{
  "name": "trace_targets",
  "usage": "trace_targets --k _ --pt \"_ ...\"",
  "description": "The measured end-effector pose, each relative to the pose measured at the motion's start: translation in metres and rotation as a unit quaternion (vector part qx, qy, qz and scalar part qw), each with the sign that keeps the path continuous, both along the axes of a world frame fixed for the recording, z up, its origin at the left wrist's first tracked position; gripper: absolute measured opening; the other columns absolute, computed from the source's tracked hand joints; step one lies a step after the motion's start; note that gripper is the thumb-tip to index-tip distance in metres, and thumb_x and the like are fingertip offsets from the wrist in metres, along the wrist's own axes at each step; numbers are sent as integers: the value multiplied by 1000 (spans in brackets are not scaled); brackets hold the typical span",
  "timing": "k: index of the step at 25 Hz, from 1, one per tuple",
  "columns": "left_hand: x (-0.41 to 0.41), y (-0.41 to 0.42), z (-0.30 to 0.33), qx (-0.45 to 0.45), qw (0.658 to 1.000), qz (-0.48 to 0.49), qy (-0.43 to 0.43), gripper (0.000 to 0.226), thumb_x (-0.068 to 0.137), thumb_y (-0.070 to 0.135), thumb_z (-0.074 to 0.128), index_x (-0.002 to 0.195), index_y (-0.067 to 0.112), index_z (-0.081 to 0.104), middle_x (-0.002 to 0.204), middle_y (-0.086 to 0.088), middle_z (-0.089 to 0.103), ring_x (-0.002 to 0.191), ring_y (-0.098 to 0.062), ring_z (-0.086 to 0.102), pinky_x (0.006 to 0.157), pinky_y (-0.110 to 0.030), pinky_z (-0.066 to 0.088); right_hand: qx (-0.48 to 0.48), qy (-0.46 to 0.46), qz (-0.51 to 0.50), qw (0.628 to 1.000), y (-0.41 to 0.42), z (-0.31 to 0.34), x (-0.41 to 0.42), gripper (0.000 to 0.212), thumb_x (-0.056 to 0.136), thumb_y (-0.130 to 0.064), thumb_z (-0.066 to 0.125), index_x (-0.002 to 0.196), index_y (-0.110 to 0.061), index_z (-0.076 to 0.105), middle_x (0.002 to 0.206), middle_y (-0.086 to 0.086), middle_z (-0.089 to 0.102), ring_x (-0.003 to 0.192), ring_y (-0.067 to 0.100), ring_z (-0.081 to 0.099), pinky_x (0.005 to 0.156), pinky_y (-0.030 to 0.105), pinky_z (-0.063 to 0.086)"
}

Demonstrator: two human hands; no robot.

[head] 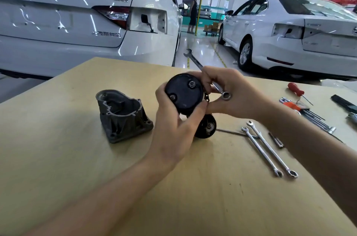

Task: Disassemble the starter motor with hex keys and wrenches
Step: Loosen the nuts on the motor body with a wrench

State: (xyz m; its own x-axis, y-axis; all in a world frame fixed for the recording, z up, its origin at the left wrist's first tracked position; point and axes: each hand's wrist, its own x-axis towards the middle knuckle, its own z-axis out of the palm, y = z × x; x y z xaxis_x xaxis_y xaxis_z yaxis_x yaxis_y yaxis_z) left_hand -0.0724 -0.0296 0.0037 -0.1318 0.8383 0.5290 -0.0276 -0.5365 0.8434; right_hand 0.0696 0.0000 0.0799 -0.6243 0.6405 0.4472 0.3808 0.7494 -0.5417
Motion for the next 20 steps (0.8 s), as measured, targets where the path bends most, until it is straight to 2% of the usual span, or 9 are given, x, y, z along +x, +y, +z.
trace_targets --k 3,4,5,7,9,12,16,20 --pt "-16 4 5 55 988 61 131 51 67 46 80 101 31 45 86 23 64 84 7 63 70 -11 50 -12 -54 23 998 6 14 9 38 67 15 77 73 -6 46 87 -8 65 93 5 63 77 18 47" --pt "-22 5 7 60 978 92 176 56 62 55 80 95 27 45 79 21 62 75 5 62 61 -9 46 -20 -76 26 997 9 15 10 35 68 13 77 73 -5 47 92 -6 69 100 5 64 79 21 49" --pt "-26 5 9 52 967 120 221 62 57 63 77 90 23 43 73 18 59 66 0 59 53 -10 42 -43 -93 18 995 11 11 12 33 70 10 77 74 -3 47 101 2 70 111 9 62 83 27 52" --pt "-25 2 10 13 944 146 297 73 53 70 76 86 18 37 68 12 53 58 -5 52 50 -17 40 -89 -89 -20 992 11 -8 19 35 73 6 77 72 -9 46 114 15 68 125 3 51 91 26 50" --pt "-17 -2 8 -25 931 141 335 77 54 69 78 89 15 37 70 5 55 63 -16 57 52 -23 43 -101 -53 -46 992 6 -27 28 39 73 0 79 69 -12 42 114 14 68 128 -3 46 91 20 45" --pt "-12 -2 9 -43 923 164 346 79 54 74 73 93 16 36 76 -1 61 71 -26 61 60 -40 50 -114 -21 -50 992 5 -32 37 36 72 -6 79 69 -7 43 109 17 69 127 -3 46 91 16 42" --pt "-5 -7 -2 -16 880 152 449 81 57 81 55 107 21 34 88 -1 62 80 -29 63 59 -35 45 -181 -25 -40 982 4 -25 43 38 68 8 79 69 -10 45 119 10 67 125 2 51 93 19 47" --pt "0 -9 -14 -37 843 118 524 95 55 87 42 132 35 27 97 2 54 91 -27 64 63 -32 37 -208 -47 -50 976 -4 -30 48 37 68 6 80 69 -10 46 126 1 64 126 1 50 97 22 44"
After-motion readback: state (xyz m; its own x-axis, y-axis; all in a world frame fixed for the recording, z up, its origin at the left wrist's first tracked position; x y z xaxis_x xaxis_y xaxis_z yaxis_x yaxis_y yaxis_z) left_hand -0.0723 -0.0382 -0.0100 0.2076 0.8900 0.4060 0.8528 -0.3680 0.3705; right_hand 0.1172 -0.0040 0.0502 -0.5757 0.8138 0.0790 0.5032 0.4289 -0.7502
